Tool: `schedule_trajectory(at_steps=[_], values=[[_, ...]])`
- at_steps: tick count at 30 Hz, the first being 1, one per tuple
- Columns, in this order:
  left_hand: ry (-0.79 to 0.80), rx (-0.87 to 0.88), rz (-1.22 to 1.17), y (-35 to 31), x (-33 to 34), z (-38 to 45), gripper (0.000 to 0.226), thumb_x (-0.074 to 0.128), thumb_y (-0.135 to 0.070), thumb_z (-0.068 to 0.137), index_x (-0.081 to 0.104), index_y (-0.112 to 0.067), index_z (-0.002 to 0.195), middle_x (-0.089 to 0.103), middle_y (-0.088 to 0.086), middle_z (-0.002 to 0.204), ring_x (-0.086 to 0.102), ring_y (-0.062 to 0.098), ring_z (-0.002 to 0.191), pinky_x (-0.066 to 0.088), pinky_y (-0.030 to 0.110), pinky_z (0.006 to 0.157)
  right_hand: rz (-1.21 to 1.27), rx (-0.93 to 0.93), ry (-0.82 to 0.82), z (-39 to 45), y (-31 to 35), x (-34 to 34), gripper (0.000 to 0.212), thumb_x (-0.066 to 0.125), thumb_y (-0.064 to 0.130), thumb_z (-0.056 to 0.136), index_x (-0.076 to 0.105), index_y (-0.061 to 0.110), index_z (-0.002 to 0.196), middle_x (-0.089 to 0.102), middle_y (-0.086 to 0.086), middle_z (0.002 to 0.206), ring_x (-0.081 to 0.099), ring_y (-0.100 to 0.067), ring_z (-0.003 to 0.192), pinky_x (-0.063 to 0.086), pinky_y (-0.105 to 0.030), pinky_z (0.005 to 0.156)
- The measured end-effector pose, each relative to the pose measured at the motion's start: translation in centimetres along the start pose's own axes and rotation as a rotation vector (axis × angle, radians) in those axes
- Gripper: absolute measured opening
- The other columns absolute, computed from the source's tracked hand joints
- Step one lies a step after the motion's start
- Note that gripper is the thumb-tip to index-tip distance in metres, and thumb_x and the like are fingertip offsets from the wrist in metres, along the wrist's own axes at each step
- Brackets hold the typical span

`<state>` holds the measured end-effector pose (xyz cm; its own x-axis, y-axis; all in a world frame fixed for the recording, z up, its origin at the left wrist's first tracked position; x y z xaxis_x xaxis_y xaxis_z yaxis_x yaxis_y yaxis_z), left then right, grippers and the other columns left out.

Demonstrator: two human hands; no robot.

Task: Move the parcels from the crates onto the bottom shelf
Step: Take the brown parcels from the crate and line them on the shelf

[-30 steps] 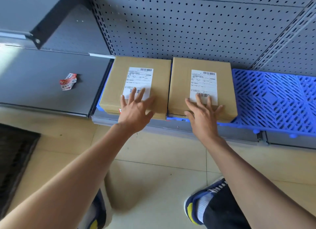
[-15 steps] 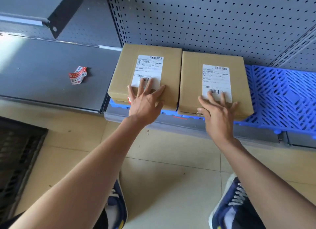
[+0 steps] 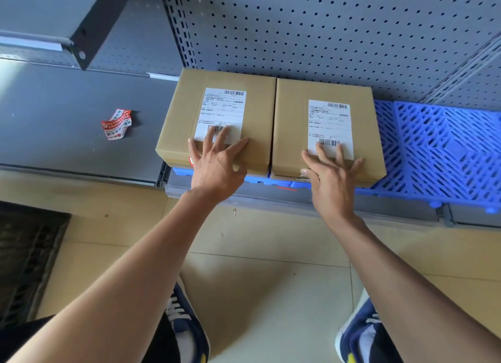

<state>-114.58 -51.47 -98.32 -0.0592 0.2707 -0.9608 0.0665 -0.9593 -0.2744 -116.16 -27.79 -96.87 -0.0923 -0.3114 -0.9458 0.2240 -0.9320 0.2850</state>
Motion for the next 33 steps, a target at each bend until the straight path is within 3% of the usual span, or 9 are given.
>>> schedule_trajectory(at_steps=[4,21,33], values=[[0.007,-0.006,-0.018,-0.4,0.1,0.1,0.058,0.054,-0.043,0.081,0.057,-0.039,0.139,0.037,0.003,0.157,0.019,0.030,0.151,0.011,0.065,0.115,0.013,0.017,0.000,-0.1,-0.2,0.1,0.035,0.072,0.017,0.089,0.068,0.020,0.124,0.059,-0.002,0.140,0.035,-0.046,0.140,0.016,-0.082,0.103],[0.102,0.006,0.045,-2.4,1.0,-0.1,0.067,0.060,-0.041,0.089,0.037,-0.043,0.152,0.017,0.002,0.165,0.001,0.027,0.154,0.001,0.064,0.118,-0.020,0.028,0.007,-0.6,-1.3,-0.2,0.043,0.072,0.017,0.090,0.063,0.021,0.132,0.053,-0.004,0.145,0.034,-0.043,0.141,0.017,-0.080,0.105],[0.141,0.031,0.119,-2.5,1.4,-0.1,0.071,0.059,-0.041,0.089,0.030,-0.040,0.155,0.012,0.002,0.165,0.000,0.031,0.154,0.008,0.068,0.115,0.002,0.027,0.009,-0.3,-1.6,-0.2,0.040,0.076,0.014,0.086,0.067,0.020,0.125,0.058,-0.004,0.140,0.037,-0.045,0.138,0.020,-0.079,0.102]])
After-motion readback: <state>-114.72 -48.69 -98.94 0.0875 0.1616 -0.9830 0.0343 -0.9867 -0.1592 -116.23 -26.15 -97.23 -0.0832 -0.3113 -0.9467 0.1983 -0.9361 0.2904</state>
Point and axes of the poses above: each hand's wrist, its own z-axis towards the middle knuckle, its own x-axis out of the palm, y = z × x, the point moved 10 cm from there along z, towards the middle knuckle
